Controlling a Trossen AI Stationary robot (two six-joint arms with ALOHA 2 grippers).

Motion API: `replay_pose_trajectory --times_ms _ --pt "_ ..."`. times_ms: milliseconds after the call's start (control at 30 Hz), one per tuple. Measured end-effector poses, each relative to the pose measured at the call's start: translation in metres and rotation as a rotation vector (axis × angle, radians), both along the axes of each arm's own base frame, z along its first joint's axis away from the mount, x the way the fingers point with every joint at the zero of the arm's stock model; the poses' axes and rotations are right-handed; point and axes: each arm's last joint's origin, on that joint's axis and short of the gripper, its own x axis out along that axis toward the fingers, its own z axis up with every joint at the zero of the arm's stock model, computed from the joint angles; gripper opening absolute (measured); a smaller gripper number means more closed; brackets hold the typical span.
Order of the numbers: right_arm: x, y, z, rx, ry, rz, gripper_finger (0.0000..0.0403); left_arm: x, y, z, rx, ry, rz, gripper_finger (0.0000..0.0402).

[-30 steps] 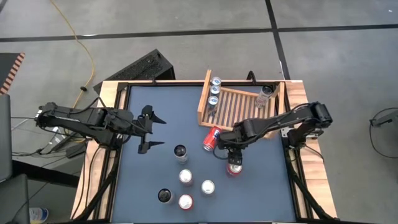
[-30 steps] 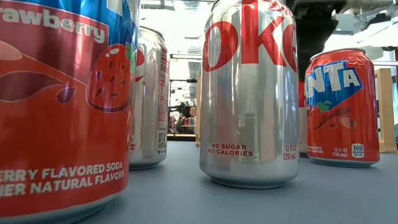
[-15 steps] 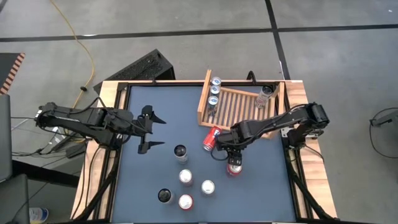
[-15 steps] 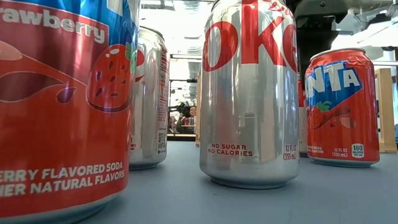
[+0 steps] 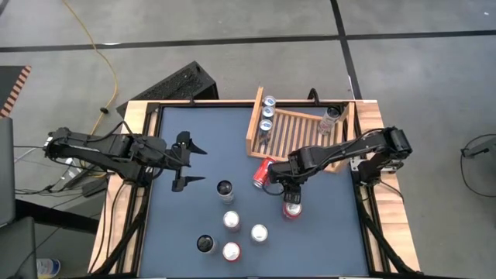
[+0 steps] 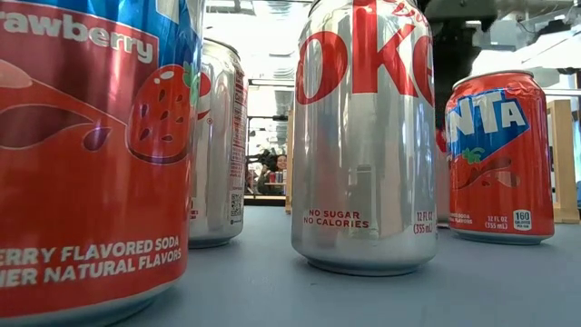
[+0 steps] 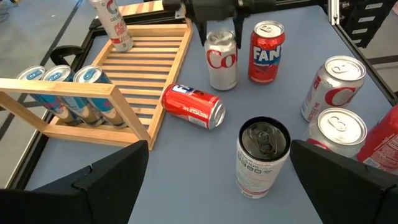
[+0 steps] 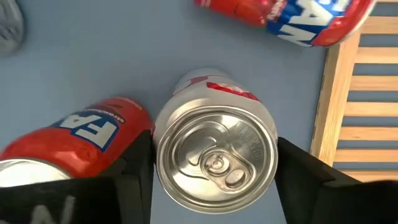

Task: Place canned beverage on shelf
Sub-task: Put the top silver soda can on the shelf

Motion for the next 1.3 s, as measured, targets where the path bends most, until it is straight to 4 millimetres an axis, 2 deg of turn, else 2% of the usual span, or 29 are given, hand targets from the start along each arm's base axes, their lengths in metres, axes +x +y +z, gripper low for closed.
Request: replay_pose_trajectory --times_ms 200,333,533,633,733,867,1000,1100,1300 --pt "-0.007 -0.009 0.011 -0.021 -0.029 -0.012 0.0214 0.000 0.000 0.000 0.000 0.001 0.000 0.0380" --pt "-0.021 -0.023 0.028 -0.030 -0.057 -0.032 0.0213 0.000 0.000 0.000 0.001 0.002 0.000 0.0380" --pt "-0.039 -0.058 0.064 -0.069 -0.165 -0.084 0.0213 0.000 0.000 0.000 0.002 0.004 -0.001 0.0380" --pt "-0.041 -0.080 0.079 -0.145 -0.187 -0.067 0.0213 0.000 0.000 0.000 0.005 0.003 0.003 0.0380" --pt "-0.037 -0.109 0.086 -0.208 -0.176 -0.059 0.0213 0.000 0.000 0.000 0.005 0.003 0.004 0.0380" --pt "-0.037 -0.155 0.084 -0.255 -0.139 -0.065 0.0213 0.000 0.000 0.000 0.003 0.003 0.006 0.0380" --pt "-0.045 -0.200 0.071 -0.267 -0.064 -0.071 0.0213 0.000 0.000 0.000 0.003 0.006 0.008 0.0380" --pt "-0.050 -0.227 0.061 -0.226 -0.085 -0.073 0.0213 0.000 0.000 -0.001 0.004 0.007 0.008 0.0380" --pt "-0.050 -0.262 0.037 -0.199 -0.039 -0.035 0.0213 0.000 0.001 0.000 0.016 0.006 0.027 0.0380"
